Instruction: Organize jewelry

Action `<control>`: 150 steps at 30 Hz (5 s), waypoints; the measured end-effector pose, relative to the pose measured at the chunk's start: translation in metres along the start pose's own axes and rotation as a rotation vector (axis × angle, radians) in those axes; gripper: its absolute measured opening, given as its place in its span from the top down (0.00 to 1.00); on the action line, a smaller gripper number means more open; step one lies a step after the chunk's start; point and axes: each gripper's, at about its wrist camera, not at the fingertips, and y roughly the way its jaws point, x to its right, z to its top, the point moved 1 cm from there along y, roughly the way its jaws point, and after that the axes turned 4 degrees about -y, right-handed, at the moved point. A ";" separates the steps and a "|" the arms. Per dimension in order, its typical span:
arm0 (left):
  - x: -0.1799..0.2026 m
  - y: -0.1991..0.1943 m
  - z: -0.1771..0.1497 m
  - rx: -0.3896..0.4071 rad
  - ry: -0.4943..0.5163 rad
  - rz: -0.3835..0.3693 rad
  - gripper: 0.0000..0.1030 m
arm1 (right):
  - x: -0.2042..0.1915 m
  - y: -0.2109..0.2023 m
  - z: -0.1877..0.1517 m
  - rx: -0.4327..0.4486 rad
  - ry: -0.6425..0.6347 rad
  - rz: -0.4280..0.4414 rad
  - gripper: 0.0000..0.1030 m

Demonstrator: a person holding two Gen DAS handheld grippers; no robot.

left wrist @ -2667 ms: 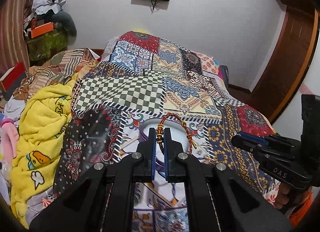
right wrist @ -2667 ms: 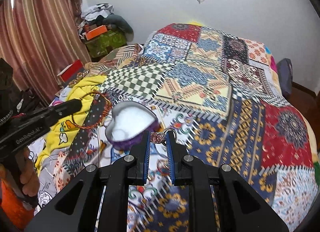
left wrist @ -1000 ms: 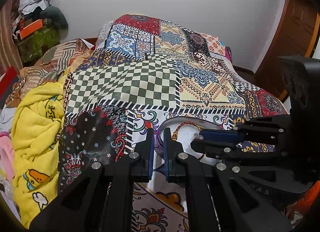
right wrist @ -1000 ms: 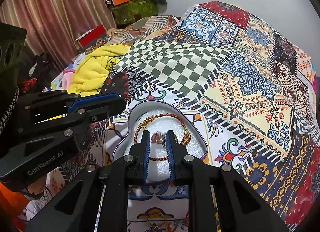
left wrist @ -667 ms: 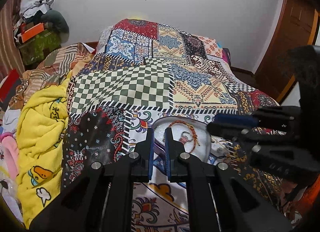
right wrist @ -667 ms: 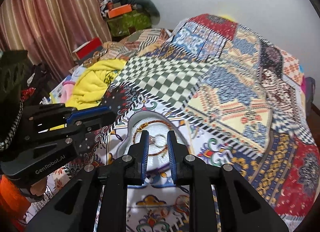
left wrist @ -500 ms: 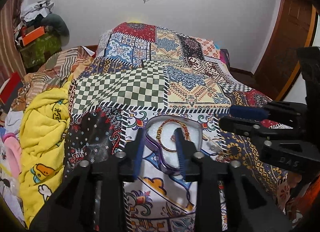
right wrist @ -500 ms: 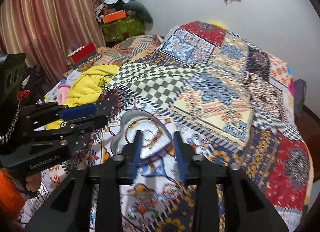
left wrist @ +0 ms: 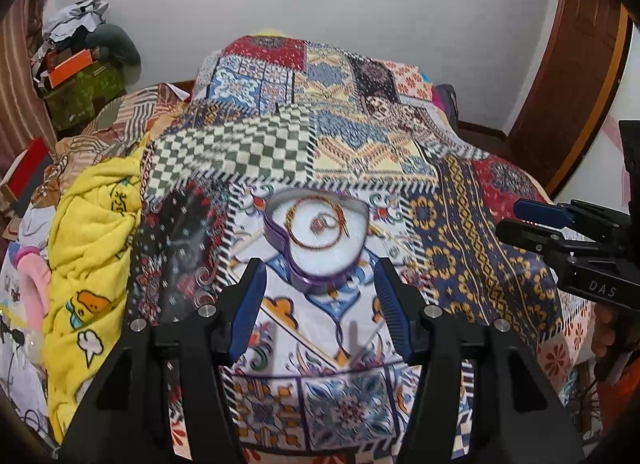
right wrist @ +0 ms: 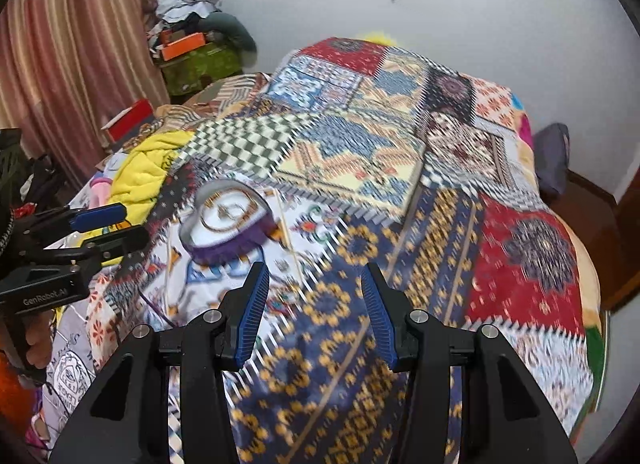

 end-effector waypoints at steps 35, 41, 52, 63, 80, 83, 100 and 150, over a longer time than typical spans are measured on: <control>0.034 0.082 -0.038 -0.162 0.123 -0.003 0.97 | -0.014 0.043 -0.050 -0.141 0.032 0.160 0.57; 0.020 0.067 -0.042 -0.146 0.077 -0.014 0.99 | -0.032 0.060 -0.049 -0.184 0.037 0.230 0.57; 0.004 0.061 -0.049 -0.156 0.038 -0.028 0.99 | -0.045 0.077 -0.042 -0.177 0.025 0.205 0.74; 0.005 0.060 -0.045 -0.181 0.002 -0.070 0.94 | -0.043 0.074 -0.044 -0.167 -0.049 0.136 0.87; 0.018 0.065 -0.035 -0.173 0.022 -0.064 0.62 | -0.007 0.055 -0.050 -0.189 0.050 0.124 0.88; 0.025 0.063 -0.037 -0.153 0.068 -0.040 0.54 | -0.013 0.052 -0.052 -0.186 0.027 0.137 0.71; 0.025 0.085 -0.038 -0.109 0.167 0.015 0.80 | -0.039 0.069 -0.048 -0.179 -0.065 0.143 0.65; -0.014 0.017 0.024 0.088 0.005 -0.018 0.80 | -0.028 0.032 0.034 0.069 -0.014 0.113 0.78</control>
